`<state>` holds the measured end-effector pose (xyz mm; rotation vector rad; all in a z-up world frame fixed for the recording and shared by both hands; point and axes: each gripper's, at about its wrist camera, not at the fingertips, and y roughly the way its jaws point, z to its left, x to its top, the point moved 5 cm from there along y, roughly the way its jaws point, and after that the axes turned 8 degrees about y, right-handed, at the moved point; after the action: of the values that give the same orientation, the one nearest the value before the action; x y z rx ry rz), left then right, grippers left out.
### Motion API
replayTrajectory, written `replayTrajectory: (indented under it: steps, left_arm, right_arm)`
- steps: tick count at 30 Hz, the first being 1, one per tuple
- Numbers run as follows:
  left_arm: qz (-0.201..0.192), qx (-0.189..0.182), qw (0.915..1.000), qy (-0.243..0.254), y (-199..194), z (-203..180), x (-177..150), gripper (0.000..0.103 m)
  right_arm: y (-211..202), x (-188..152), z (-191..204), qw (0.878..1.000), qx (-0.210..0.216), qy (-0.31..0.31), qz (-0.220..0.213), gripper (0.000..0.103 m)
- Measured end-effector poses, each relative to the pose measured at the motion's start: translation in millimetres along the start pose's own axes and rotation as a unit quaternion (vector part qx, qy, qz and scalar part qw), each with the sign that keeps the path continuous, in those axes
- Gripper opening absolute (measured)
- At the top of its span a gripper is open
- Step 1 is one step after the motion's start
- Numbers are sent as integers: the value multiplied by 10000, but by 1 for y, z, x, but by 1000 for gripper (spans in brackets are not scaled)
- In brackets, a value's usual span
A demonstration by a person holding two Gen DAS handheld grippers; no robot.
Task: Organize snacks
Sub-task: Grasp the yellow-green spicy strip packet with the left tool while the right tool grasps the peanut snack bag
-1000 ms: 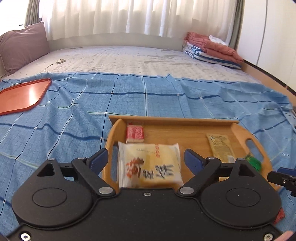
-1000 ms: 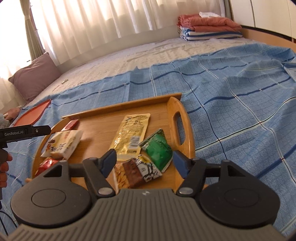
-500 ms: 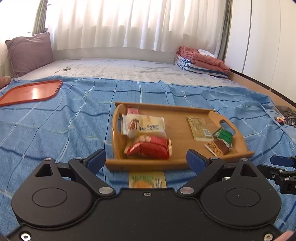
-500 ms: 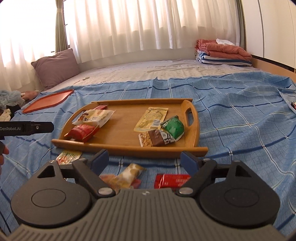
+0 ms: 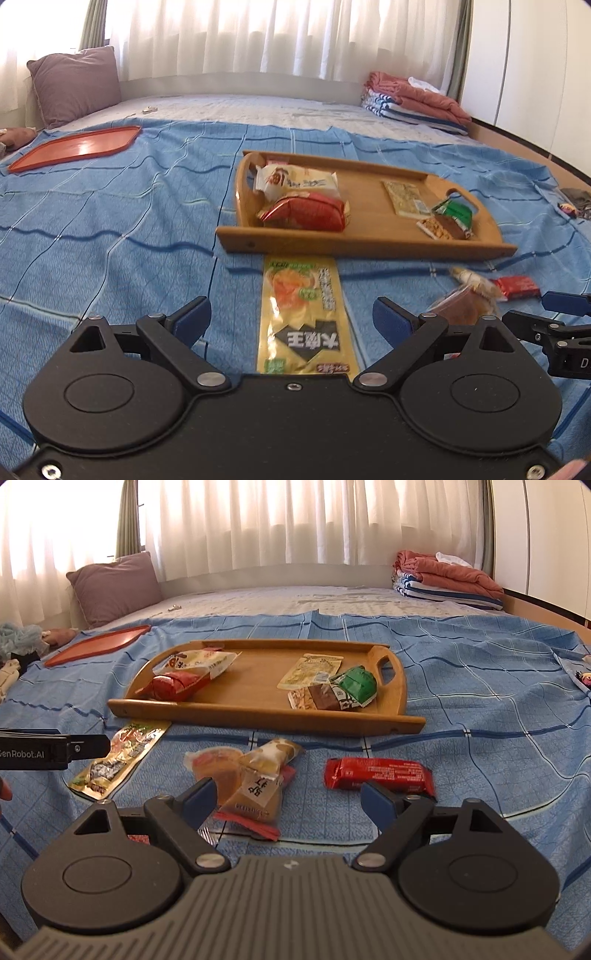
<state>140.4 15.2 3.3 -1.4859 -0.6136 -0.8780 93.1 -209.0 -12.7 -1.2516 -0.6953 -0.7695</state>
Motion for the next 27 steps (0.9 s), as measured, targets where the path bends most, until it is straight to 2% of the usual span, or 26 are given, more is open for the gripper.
replayTrajectory:
  steps: [10,19,27]
  left_arm:
    - [102,27,9998,187,10,-5,-13,94]
    - [195,18,9996,225,18,-12,-19,94]
    - [197,99,9993,318,21,-15,-23,94]
  right_arm:
    - [20,-9,17,9998,73,-85,174,90]
    - [35,-10,13,9993,59,227,285,90]
    - [37,-14,15,9996,7,112,252,90]
